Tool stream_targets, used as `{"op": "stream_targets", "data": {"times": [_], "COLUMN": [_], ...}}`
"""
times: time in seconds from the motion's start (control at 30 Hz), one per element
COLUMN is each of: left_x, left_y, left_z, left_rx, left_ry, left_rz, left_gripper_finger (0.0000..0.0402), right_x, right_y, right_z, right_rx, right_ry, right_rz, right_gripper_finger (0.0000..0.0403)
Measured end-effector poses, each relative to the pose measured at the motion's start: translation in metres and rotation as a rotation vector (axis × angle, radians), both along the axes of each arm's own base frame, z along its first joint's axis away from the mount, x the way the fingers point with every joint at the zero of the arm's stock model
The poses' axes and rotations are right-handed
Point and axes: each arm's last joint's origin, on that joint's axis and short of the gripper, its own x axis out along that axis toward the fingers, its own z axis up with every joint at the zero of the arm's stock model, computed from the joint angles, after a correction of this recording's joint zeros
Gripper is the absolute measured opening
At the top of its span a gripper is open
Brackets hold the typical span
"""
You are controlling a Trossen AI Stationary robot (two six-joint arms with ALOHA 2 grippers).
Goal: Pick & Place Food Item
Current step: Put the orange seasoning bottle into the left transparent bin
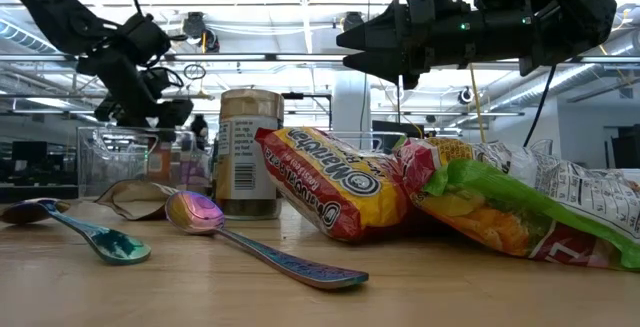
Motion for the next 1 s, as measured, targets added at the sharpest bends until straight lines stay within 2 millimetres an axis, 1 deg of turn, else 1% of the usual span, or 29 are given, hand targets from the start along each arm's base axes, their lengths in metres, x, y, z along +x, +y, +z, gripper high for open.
{"op": "stream_targets", "data": {"times": [0.7,1.0], "left_x": [-0.001,0.004], "left_y": [0.005,0.011], "left_z": [0.0,-0.013], "left_rx": [0.012,-0.025], "left_ry": [-0.044,-0.016], "left_rz": [0.031,0.055], "left_gripper_finger": [0.0211,0.0211], "right_x": [0.0,0.0], "right_y": [0.0,0.0], "right_z": [0.0,0.0], "right_rx": [0.001,0.001], "right_ry": [-0.005,-0.005], "right_rz": [0.0,0.0], "right_gripper_finger": [0.0267,0.0267]}}
